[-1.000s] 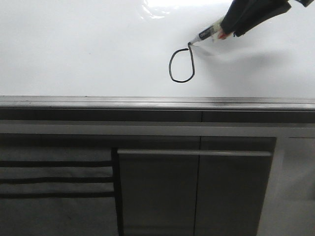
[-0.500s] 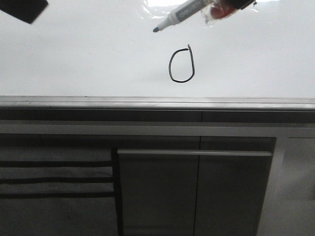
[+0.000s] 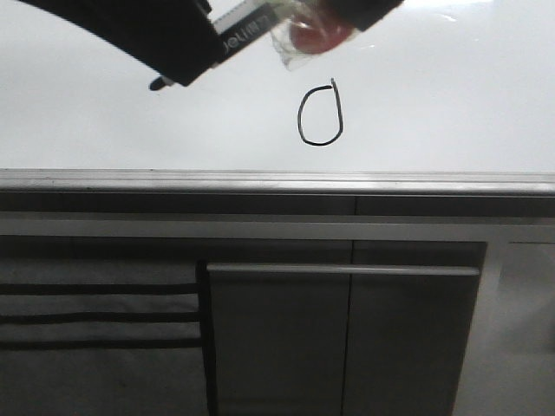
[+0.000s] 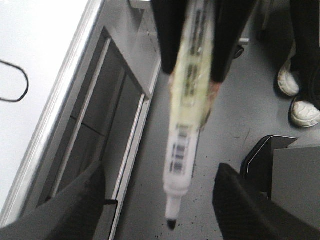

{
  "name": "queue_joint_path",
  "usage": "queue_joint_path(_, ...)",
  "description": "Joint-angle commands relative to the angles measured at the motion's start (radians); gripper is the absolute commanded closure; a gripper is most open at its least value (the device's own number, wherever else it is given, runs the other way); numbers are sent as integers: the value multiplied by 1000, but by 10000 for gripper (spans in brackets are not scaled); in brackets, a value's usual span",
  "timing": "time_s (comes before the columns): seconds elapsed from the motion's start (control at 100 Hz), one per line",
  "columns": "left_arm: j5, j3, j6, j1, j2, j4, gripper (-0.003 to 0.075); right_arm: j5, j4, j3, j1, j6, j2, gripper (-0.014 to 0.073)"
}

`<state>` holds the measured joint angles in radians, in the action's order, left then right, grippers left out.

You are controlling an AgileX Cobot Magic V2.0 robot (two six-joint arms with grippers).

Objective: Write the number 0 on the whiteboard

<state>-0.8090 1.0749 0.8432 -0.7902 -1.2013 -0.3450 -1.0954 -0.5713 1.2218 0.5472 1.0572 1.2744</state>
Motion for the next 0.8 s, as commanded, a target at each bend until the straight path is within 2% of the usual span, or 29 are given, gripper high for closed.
queue_joint_path(0.0,28,37,37,-8,12,-75,292,59,-33,24,-6,34,-31,569)
queue_joint_path(0.33,28,37,37,-8,8,-75,305,77,-38,24,13,50,-31,569)
queue_joint_path(0.79,42,37,37,-8,8,-75,563,73,-54,24,13,50,-31,568)
